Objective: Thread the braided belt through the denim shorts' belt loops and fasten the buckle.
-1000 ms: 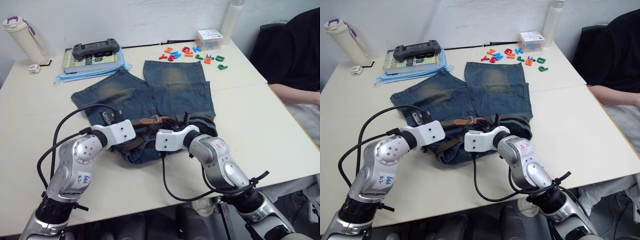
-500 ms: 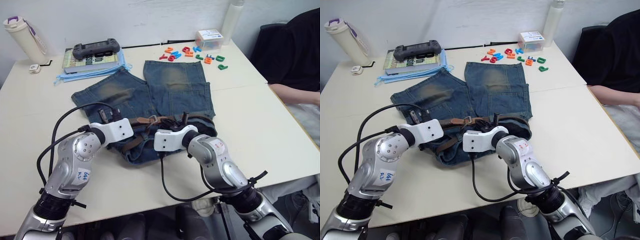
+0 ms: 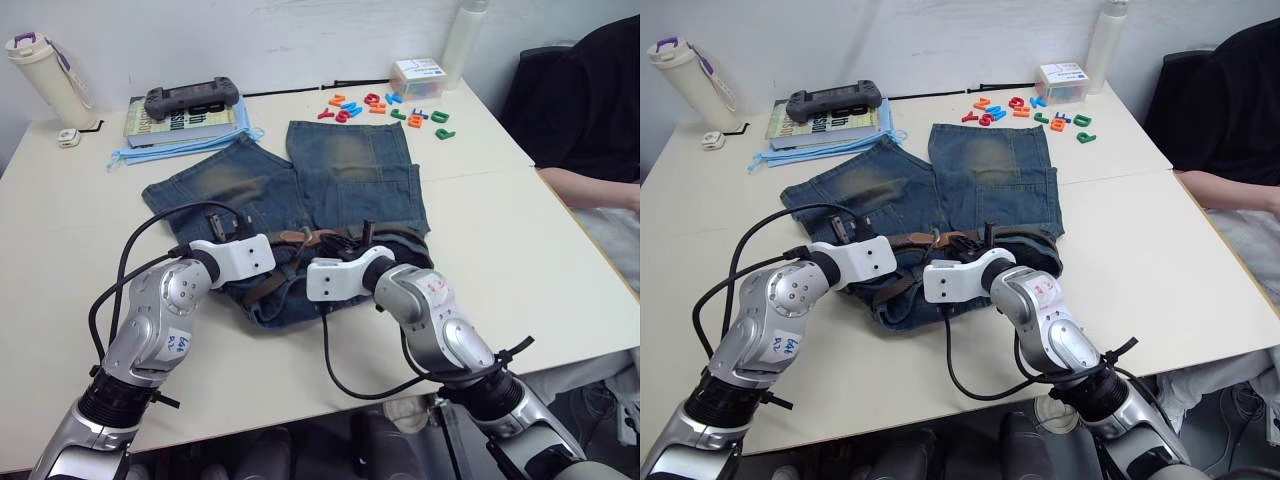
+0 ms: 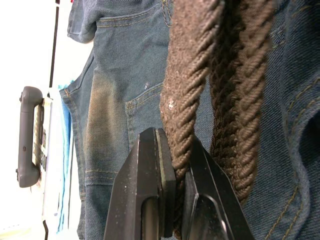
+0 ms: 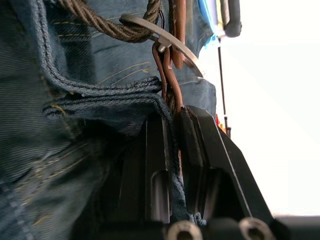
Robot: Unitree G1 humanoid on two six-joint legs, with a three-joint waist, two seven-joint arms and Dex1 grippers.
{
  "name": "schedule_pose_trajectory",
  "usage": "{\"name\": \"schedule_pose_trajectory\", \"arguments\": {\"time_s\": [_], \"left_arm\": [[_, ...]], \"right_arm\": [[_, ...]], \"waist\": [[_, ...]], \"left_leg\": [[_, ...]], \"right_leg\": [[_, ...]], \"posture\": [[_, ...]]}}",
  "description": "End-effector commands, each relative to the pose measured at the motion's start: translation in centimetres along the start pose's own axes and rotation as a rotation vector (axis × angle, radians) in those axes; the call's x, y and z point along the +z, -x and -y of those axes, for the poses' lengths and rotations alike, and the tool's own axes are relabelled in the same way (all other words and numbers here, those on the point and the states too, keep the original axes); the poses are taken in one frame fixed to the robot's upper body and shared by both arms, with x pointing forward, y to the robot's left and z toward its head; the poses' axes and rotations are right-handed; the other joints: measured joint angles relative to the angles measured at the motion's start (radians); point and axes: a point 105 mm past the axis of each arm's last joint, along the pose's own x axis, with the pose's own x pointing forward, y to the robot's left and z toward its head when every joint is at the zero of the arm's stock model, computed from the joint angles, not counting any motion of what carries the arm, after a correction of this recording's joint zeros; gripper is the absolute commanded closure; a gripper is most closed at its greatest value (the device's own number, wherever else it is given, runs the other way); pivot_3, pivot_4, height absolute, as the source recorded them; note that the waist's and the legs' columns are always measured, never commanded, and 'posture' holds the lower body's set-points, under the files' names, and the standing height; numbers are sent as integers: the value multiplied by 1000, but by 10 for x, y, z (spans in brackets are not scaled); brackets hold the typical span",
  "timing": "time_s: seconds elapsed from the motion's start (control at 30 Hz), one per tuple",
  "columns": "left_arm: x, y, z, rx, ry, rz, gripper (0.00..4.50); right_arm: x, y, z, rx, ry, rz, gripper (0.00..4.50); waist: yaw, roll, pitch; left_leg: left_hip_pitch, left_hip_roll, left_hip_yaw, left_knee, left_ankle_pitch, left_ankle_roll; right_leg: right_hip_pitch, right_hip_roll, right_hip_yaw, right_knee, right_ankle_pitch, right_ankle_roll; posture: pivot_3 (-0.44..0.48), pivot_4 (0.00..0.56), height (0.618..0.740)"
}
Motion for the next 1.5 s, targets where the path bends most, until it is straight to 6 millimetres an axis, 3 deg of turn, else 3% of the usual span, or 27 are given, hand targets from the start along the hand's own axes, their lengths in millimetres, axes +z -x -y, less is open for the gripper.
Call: {"name": "schedule_pose_trajectory", "arguments": {"time_s": [0.03, 0.4, 0.57, 0.77, 0.9, 1.17, 1.37, 1.5], "left_arm": [[-1, 4, -10, 38, -20, -7, 4500], [-3, 4, -10, 40, 4, -21, 4500], [13, -2, 10, -18, 39, 38, 4500], [17, 2, 46, -178, 77, 81, 4500], [43, -3, 61, -252, 100, 175, 4500], [63, -23, 41, -169, 113, 224, 4500], [59, -21, 33, -142, 81, 224, 4500], [65, -19, 36, -162, 60, 258, 4500]], "right_arm": [[13, -4, 16, -55, 46, 37, 4477], [29, -12, 8, -16, 94, 86, 4477], [29, -13, 7, -9, 75, 86, 4477], [26, -12, 5, -5, 53, 76, 4477], [25, -12, 3, -1, 50, 73, 4477], [18, -6, -5, 55, 64, 65, 4477], [-2, 5, -13, 119, 48, 2, 4477], [-5, 9, -15, 136, 24, -7, 4477]], "waist": [[-1, 0, 0], [-5, 0, 0], [-7, 0, 0], [-9, 0, 0], [-17, 0, 0], [4, 0, 0], [4, 0, 0], [4, 0, 0]], "left_leg": [[0, 0, 0, 0, 0, 0], [0, 0, 0, 0, 0, 0], [0, 0, 0, 0, 0, 0], [0, 0, 0, 0, 0, 0], [0, 0, 0, 0, 0, 0], [0, -2, 0, 2, 0, 0], [0, -2, 0, 2, 0, 0], [0, -1, 0, 2, 0, 0]], "right_leg": [[0, 0, 0, 0, 0, 0], [0, 0, 0, 1, 0, 0], [0, 0, 0, 1, 0, 0], [0, 0, 0, 1, 0, 0], [0, 0, 0, 2, 0, 0], [1, 0, -1, 1, 0, 0], [1, 0, -1, 1, 0, 0], [1, 0, -1, 1, 0, 0]], "posture": [[0, 150, 738], [0, 150, 738], [0, 150, 738], [0, 150, 738], [0, 150, 738], [0, 150, 738], [0, 150, 738], [0, 150, 738]]}}
